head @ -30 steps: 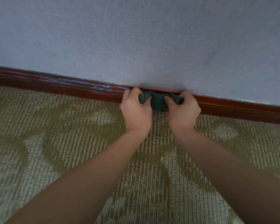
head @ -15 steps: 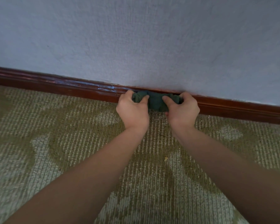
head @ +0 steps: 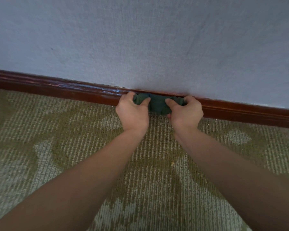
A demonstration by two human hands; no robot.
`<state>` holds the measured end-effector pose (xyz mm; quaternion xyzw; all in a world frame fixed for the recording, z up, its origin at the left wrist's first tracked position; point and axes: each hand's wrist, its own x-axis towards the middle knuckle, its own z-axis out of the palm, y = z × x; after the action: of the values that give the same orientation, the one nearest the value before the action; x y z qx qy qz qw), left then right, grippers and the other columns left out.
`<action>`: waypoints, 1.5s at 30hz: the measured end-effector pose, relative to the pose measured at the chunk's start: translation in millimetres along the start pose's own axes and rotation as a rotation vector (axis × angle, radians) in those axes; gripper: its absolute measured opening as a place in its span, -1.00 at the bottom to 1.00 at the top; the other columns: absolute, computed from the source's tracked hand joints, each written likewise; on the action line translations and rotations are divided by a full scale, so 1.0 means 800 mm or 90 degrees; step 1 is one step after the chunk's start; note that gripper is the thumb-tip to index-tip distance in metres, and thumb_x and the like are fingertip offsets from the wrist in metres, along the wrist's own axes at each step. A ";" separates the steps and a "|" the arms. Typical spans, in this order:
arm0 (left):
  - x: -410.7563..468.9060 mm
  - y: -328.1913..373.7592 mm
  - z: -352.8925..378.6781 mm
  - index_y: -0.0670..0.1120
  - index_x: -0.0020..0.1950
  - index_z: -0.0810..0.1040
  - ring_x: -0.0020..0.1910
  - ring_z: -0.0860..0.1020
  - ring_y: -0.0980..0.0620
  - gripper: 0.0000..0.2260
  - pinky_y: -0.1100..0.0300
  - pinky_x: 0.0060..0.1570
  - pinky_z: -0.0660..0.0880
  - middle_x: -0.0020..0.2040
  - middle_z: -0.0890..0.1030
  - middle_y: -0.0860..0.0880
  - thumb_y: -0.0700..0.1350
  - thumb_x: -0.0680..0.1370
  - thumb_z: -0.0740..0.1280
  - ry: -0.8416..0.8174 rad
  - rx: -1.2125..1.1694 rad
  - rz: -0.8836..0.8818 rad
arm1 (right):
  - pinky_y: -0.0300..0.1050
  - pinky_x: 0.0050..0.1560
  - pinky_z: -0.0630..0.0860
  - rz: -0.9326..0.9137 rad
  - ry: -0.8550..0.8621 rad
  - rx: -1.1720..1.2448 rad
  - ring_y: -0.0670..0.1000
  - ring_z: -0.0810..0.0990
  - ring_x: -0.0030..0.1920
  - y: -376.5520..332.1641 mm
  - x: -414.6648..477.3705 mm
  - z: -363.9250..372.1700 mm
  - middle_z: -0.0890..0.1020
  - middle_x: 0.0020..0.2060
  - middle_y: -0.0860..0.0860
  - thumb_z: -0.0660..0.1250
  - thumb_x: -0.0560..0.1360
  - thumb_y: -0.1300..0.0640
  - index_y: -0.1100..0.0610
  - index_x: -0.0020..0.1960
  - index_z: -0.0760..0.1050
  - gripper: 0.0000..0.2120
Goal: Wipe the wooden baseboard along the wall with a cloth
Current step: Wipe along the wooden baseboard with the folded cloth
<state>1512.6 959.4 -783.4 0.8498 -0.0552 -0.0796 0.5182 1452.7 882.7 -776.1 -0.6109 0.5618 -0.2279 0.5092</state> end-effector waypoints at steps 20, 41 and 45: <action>-0.011 0.019 0.022 -0.09 -0.36 0.46 -0.30 0.50 0.09 -0.77 0.27 -0.28 0.44 -0.31 0.56 0.00 -0.19 0.41 0.47 -0.033 -0.072 -0.078 | -0.20 -0.47 0.46 0.011 0.026 0.022 -0.04 0.50 -0.50 0.001 0.014 -0.031 0.57 -0.36 0.06 0.46 0.40 0.18 0.11 -0.33 0.43 -0.76; -0.003 0.021 0.017 -0.11 -0.33 0.46 -0.24 0.51 0.04 -0.79 0.18 -0.19 0.53 -0.20 0.59 -0.08 -0.20 0.42 0.46 -0.041 -0.014 -0.111 | -0.18 -0.45 0.48 0.113 -0.007 0.052 -0.01 0.51 -0.41 -0.008 0.009 -0.024 0.58 -0.30 0.08 0.46 0.40 0.24 0.13 -0.33 0.42 -0.76; -0.011 0.025 0.029 -0.10 -0.36 0.42 -0.24 0.49 0.06 -0.75 0.25 -0.23 0.46 -0.23 0.54 -0.03 -0.20 0.42 0.45 -0.037 -0.025 -0.133 | -0.29 -0.56 0.38 0.166 0.019 0.085 -0.04 0.47 -0.49 -0.009 0.014 -0.033 0.58 -0.30 0.09 0.47 0.38 0.26 0.14 -0.32 0.42 -0.76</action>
<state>1498.9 931.3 -775.4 0.8378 0.0205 -0.1588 0.5219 1436.8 862.0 -763.1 -0.4939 0.6274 -0.2055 0.5659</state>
